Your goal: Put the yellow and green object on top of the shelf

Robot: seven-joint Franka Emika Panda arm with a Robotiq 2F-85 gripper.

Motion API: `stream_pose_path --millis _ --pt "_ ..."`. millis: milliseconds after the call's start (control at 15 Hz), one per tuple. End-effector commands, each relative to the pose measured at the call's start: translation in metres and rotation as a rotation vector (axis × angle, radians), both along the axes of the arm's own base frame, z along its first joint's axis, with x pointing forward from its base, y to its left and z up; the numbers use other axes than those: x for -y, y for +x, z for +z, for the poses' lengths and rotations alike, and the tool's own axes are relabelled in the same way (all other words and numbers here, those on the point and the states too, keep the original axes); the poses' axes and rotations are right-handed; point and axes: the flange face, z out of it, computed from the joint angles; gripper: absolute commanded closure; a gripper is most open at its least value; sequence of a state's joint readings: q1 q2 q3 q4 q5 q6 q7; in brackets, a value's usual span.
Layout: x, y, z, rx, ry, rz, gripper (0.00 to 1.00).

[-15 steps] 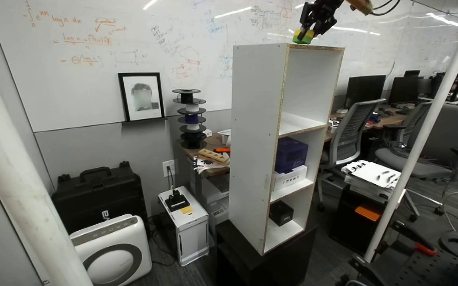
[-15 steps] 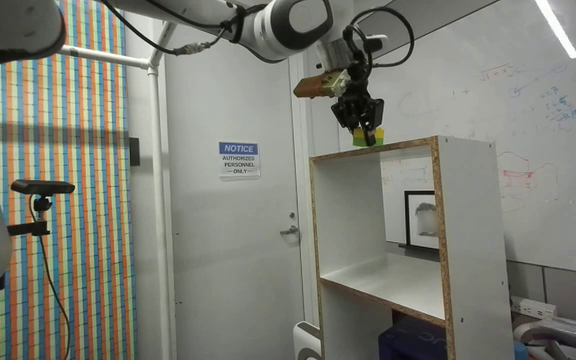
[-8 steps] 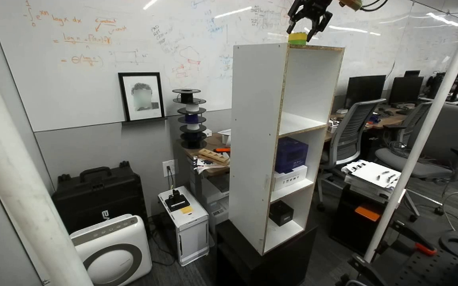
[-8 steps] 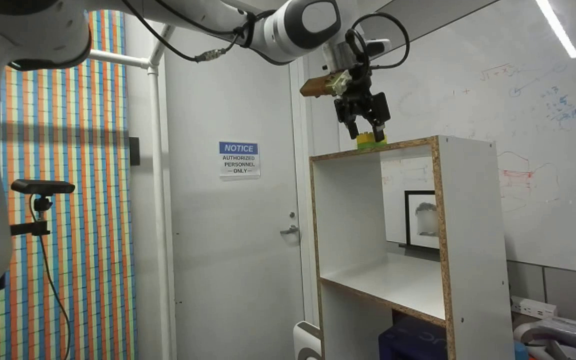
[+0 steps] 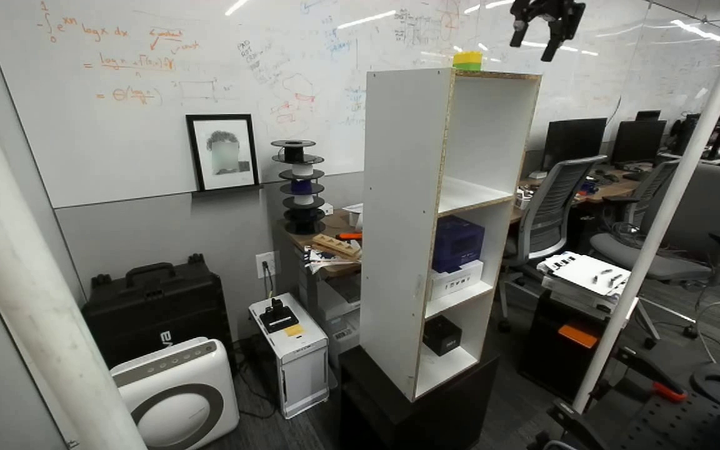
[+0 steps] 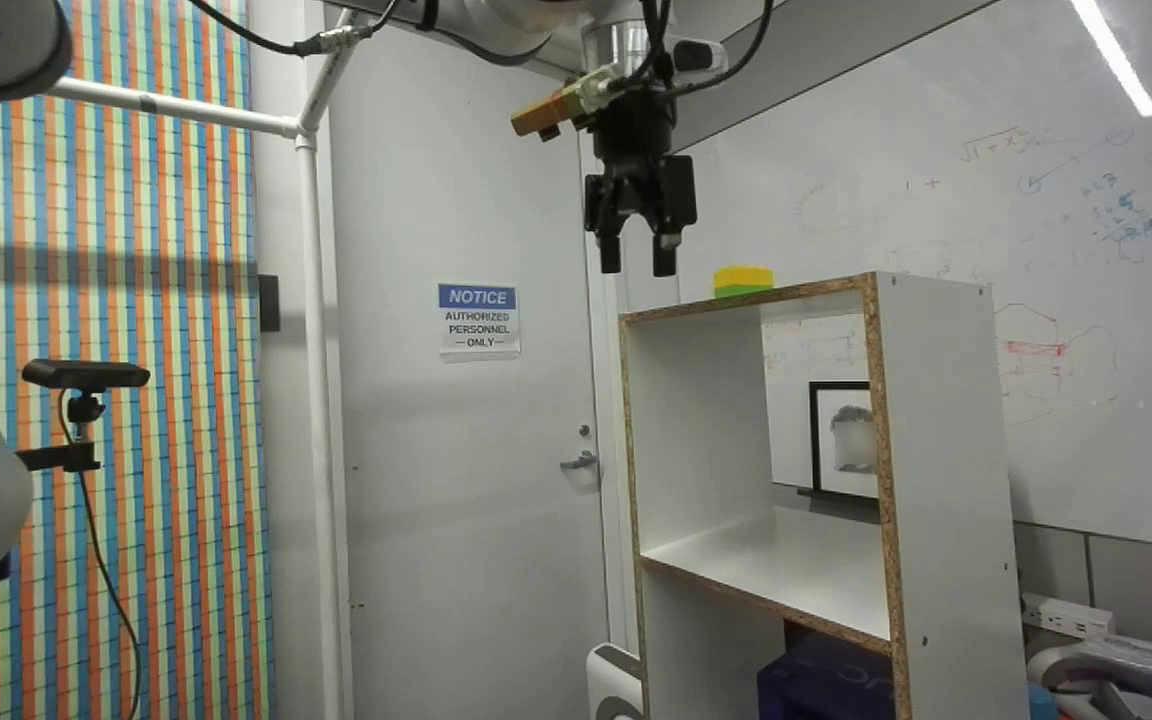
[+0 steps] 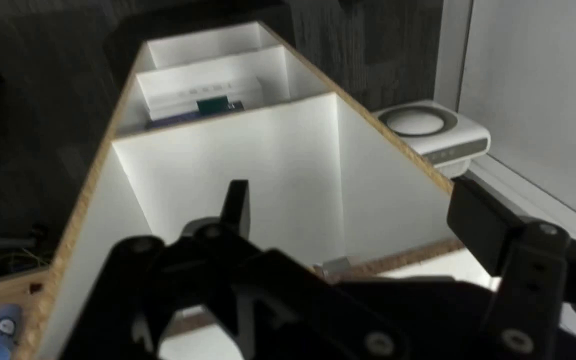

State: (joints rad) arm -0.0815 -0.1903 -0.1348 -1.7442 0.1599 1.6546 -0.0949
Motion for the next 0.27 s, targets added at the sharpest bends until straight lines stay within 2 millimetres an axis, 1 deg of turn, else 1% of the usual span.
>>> stream_pose_path --millis 0,67,133,200 --pt "0.016 -0.054 -0.028 -0.092 -0.105 0.006 0.0" --pt "0.025 -0.063 -0.038 -0.103 -0.142 -0.01 0.0" --pt "0.038 -0.072 -0.052 -0.133 -0.174 -0.03 0.0" --pt "0.027 -0.048 -0.036 -0.136 -0.127 -0.02 0.0"
